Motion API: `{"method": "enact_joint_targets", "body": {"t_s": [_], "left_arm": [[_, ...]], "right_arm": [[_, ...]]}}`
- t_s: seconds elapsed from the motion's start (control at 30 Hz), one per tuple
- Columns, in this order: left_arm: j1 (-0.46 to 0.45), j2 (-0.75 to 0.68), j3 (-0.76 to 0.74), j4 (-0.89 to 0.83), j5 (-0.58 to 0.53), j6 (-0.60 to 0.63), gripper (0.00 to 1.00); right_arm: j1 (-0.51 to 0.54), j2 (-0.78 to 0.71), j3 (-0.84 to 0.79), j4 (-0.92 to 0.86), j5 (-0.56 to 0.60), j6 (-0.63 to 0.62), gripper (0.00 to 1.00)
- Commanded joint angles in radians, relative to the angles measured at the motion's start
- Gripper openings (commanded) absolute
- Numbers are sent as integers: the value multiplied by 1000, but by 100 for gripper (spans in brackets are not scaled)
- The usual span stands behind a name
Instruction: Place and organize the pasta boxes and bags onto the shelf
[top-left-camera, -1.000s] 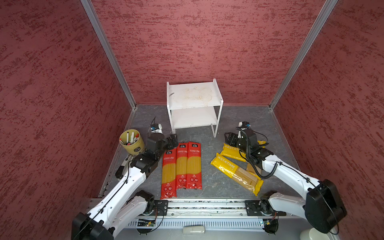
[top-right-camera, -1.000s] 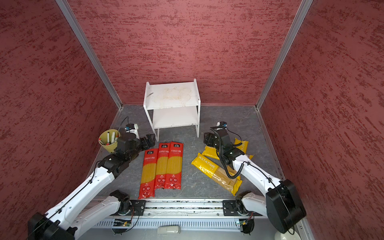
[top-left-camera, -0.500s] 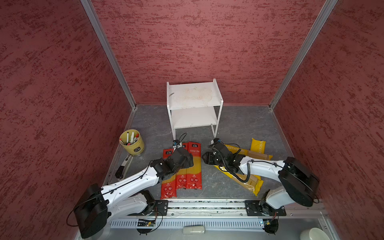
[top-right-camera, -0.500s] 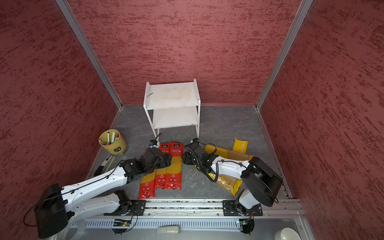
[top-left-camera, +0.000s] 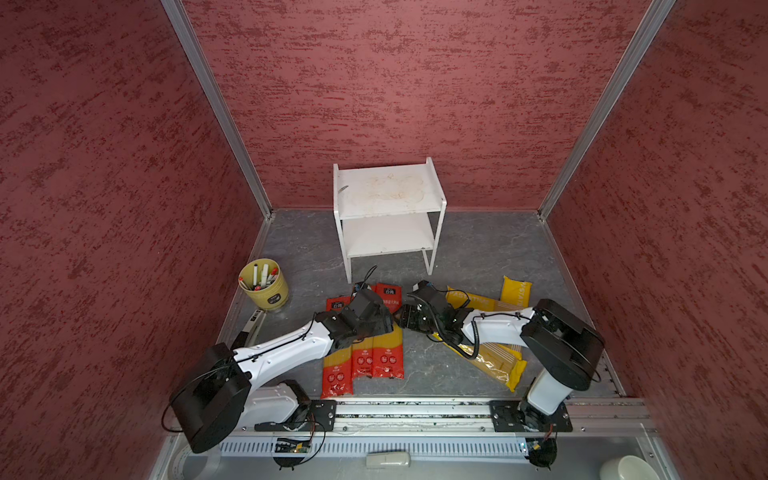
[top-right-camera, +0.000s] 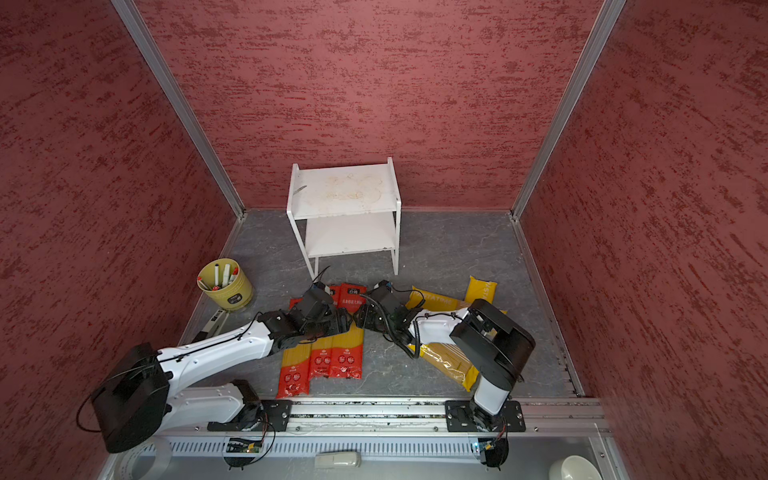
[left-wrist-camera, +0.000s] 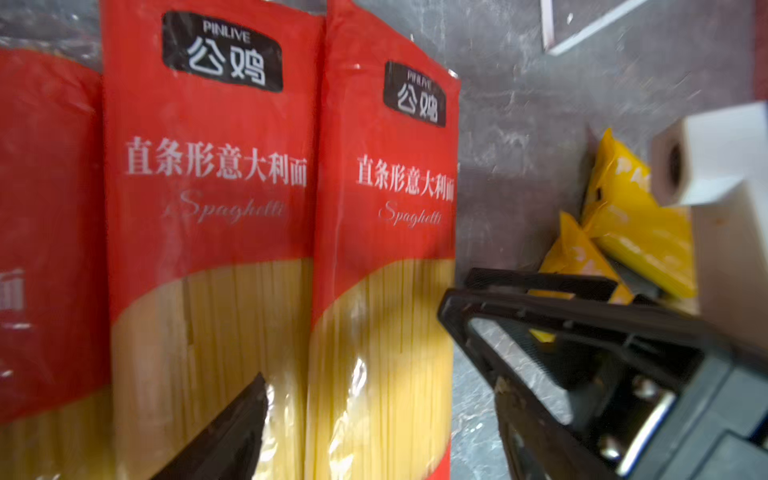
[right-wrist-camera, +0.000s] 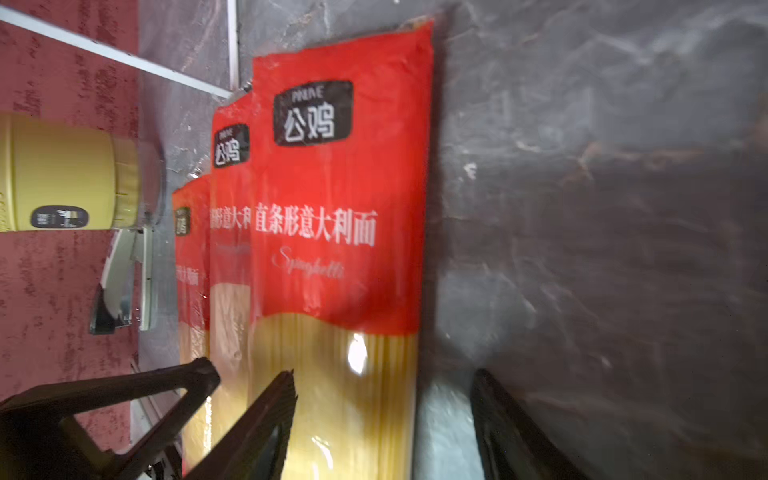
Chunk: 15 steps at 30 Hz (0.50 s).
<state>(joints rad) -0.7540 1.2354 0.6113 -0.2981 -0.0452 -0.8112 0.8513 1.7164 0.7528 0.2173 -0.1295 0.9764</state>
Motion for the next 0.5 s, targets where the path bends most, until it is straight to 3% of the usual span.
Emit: {"method": "enact_joint_targets", "body": {"t_s": [0.0,0.27,0.47], "left_arm": [[33,-36,-36,52,75,-20,81],[107,-141,-100,60,141,-24,75],[98,-107,-111,83,172,-52,71]], "right_arm": [[-3,42,-18,27,-39,76,69],[-22,11,-70,78,-79,118,65],[-51,-50,-119,69,-83,115,64]]}}
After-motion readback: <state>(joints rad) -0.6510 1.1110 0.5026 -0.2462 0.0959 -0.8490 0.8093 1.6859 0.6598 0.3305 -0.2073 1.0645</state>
